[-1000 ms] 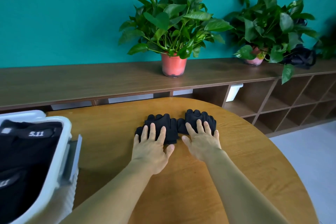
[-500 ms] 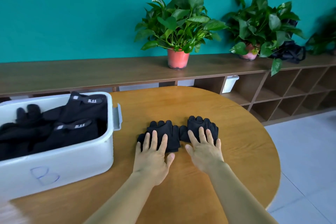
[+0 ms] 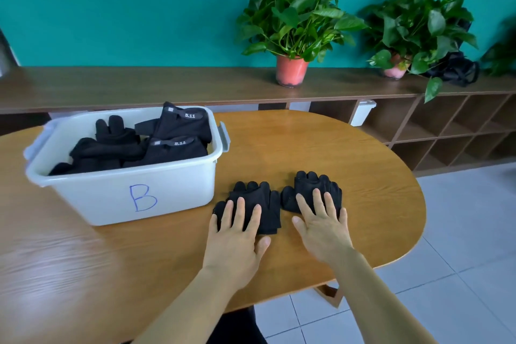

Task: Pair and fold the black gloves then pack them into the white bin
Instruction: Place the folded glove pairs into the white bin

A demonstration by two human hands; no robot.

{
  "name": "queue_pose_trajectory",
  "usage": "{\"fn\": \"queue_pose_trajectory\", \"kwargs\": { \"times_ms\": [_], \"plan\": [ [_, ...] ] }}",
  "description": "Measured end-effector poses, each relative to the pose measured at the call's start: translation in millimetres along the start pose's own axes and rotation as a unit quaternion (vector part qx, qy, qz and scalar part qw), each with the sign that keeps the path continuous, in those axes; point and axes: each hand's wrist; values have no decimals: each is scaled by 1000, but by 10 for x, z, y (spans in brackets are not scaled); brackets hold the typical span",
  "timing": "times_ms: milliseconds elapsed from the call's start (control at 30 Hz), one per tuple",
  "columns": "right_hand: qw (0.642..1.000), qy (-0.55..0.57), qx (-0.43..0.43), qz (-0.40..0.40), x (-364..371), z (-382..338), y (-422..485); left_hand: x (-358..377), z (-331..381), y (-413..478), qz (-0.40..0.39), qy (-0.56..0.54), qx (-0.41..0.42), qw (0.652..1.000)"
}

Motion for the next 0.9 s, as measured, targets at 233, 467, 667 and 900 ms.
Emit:
{"fn": "queue_pose_trajectory", "kwargs": {
  "times_ms": [233, 467, 667, 900],
  "plan": [
    [999, 50, -11, 1, -87, -170, -223, -142, -122, -281, -22, 16, -12, 1000],
    [980, 90, -126, 124, -303, -583, -318, -255, -388, -295, 68, -13, 1, 998],
    [981, 48, -181, 61, -76, -882, -284, -108, -529, -284, 44, -82, 25, 995],
    [975, 87, -188, 79, 94, -1045, -400, 11, -659, -491, 57, -117, 14, 991]
  ]
}}
Point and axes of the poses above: each hand's wrist, its own y-axis towards the middle knuckle, its own x-axis out of the palm, z = x × y, and after that the axes turned 6 degrees about -y, right-handed
